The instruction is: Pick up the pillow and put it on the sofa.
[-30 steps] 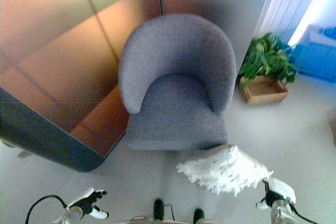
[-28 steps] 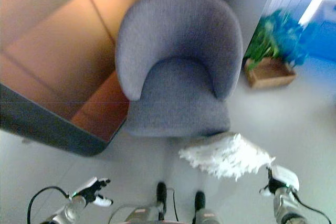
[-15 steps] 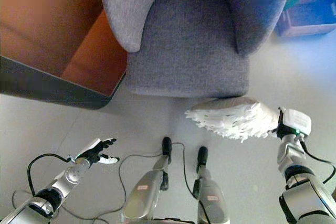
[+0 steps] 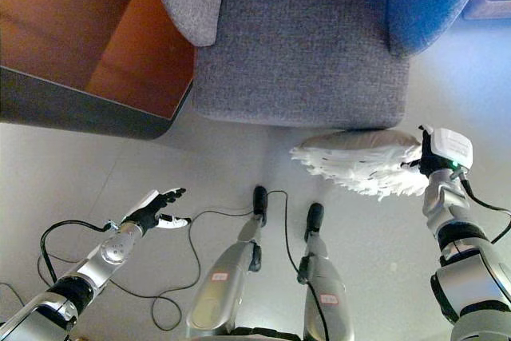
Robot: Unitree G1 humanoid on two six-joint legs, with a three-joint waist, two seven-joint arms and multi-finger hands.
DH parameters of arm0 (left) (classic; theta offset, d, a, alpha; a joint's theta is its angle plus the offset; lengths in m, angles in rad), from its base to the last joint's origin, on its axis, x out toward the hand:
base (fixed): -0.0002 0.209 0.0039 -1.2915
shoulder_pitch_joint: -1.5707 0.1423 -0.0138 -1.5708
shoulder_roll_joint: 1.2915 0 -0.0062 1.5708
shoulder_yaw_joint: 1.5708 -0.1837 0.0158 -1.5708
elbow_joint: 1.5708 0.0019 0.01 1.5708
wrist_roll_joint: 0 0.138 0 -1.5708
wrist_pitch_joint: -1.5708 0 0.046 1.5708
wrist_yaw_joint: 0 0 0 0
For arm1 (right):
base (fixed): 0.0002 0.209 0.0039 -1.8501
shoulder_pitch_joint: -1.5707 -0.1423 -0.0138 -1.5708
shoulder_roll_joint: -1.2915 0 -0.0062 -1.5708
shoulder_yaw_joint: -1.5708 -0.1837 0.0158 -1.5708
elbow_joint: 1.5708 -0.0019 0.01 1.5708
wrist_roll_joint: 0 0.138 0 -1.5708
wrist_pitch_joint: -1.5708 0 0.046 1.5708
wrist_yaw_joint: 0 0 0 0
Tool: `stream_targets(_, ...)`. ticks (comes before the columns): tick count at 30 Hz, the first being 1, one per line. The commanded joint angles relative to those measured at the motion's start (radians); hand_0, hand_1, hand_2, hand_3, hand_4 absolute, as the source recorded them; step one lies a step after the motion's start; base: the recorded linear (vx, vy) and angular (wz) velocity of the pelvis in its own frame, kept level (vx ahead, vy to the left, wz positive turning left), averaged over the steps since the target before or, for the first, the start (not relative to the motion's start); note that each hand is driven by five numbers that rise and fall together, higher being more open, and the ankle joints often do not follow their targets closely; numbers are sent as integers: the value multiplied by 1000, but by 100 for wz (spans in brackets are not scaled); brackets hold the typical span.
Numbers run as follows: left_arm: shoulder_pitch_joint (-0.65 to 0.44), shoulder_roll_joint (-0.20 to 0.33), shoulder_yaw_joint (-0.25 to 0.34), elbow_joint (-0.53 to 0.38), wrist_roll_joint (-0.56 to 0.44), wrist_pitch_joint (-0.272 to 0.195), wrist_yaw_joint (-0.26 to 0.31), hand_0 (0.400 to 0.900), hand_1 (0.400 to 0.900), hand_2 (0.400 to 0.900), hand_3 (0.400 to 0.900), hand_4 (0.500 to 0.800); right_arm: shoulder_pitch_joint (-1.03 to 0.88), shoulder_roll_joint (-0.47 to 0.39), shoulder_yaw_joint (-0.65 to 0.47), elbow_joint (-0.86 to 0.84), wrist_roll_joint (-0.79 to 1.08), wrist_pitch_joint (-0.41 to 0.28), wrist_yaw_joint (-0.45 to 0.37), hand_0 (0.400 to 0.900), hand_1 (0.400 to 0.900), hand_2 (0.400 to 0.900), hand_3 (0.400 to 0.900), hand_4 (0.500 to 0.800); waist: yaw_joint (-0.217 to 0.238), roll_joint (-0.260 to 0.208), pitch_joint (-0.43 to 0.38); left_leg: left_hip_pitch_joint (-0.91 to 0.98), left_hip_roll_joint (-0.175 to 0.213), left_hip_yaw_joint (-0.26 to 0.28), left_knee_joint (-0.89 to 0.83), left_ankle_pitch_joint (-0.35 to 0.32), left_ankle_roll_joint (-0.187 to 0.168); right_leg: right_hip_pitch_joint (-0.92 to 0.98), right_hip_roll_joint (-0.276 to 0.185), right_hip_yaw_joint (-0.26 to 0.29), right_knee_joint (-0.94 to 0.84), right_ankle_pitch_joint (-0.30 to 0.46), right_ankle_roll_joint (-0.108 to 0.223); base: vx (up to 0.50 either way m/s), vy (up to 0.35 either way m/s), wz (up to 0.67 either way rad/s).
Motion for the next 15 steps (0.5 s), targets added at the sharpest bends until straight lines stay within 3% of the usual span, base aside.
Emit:
stream_targets(1,-12,72,7,-26,-60,-10,69,900,900,900,900,800,-124,-166,64,-62,35,-3,-5,900,900,900,900,800,-2,-27,25,9,-55,-21,-7,-61,-36,-94,-103,24,87,20,107,0,0,0)
stream_targets(10,-7,71,4,-76,-104,-49,149,900,900,900,900,800,-247,-218,132,-95,14,7,48,900,900,900,900,800,12,10,31,-85,-61,-24,-7,-29,-42,-195,-107,23,111,26,110,-22,22,1)
stream_targets(15,-2,81,5,-105,-116,-68,188,900,900,900,900,800,-304,-232,166,-94,40,51,119,900,900,900,900,800,19,23,31,-135,-67,-36,-7,-12,-44,-247,-104,38,113,37,110,-37,7,5)
